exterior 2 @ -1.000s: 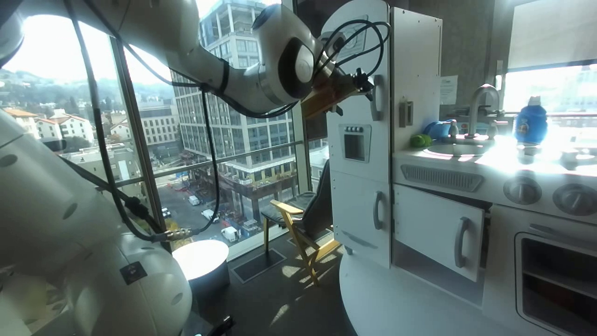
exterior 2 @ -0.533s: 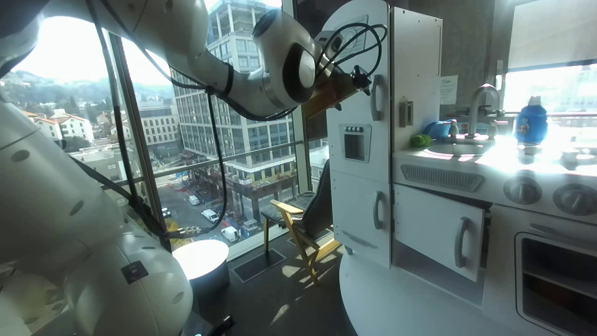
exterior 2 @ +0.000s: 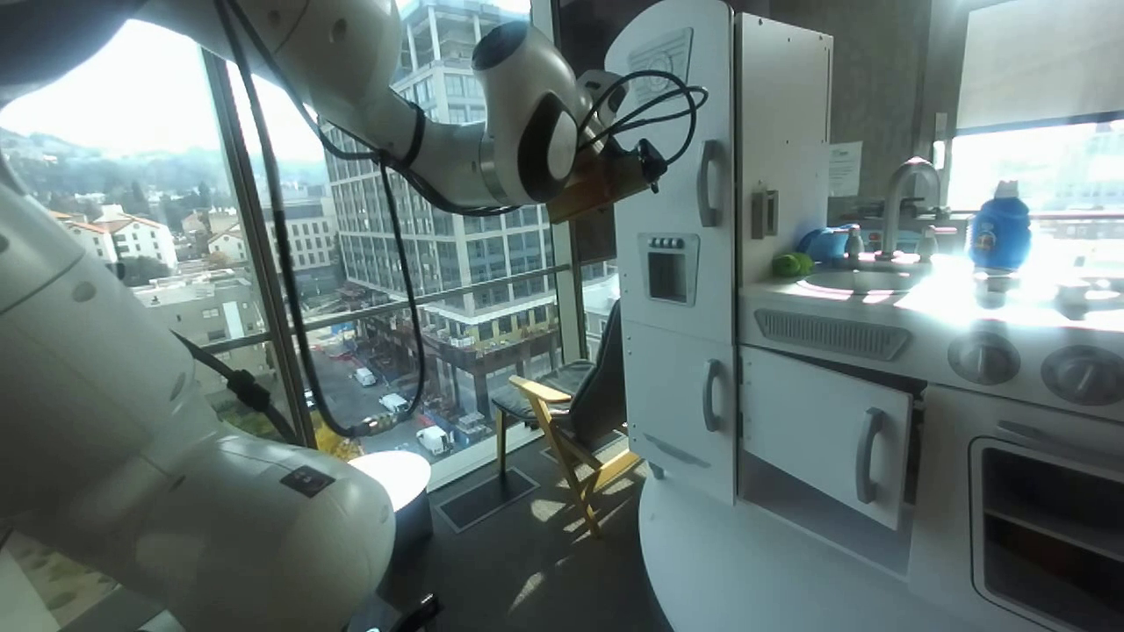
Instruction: Open all the white object's doors
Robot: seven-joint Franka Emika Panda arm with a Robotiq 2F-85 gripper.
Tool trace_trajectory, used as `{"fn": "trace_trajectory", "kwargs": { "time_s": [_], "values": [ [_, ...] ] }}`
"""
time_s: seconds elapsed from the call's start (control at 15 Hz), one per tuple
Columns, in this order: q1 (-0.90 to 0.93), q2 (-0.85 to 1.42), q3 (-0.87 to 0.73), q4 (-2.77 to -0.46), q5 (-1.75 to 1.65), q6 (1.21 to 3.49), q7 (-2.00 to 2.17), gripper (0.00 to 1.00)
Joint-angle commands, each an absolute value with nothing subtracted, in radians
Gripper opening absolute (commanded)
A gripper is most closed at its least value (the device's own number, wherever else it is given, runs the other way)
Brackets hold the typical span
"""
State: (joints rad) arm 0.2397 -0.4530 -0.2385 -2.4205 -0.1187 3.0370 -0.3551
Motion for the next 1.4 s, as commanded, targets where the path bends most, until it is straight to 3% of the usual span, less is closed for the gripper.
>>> {"fn": "trace_trajectory", "kwargs": {
  "time_s": [0.0,0.4,1.13,1.33],
  "values": [
    [0.087,-0.448,-0.158,-2.398,-0.165,3.032,-0.310,1.00],
    [-0.249,-0.431,0.005,-2.362,-0.300,2.993,-0.135,1.00],
    [-0.321,-0.305,0.101,-2.251,-0.309,3.034,-0.091,1.00],
    [-0.251,-0.305,0.071,-2.242,-0.227,2.979,-0.128,1.00]
  ]
}}
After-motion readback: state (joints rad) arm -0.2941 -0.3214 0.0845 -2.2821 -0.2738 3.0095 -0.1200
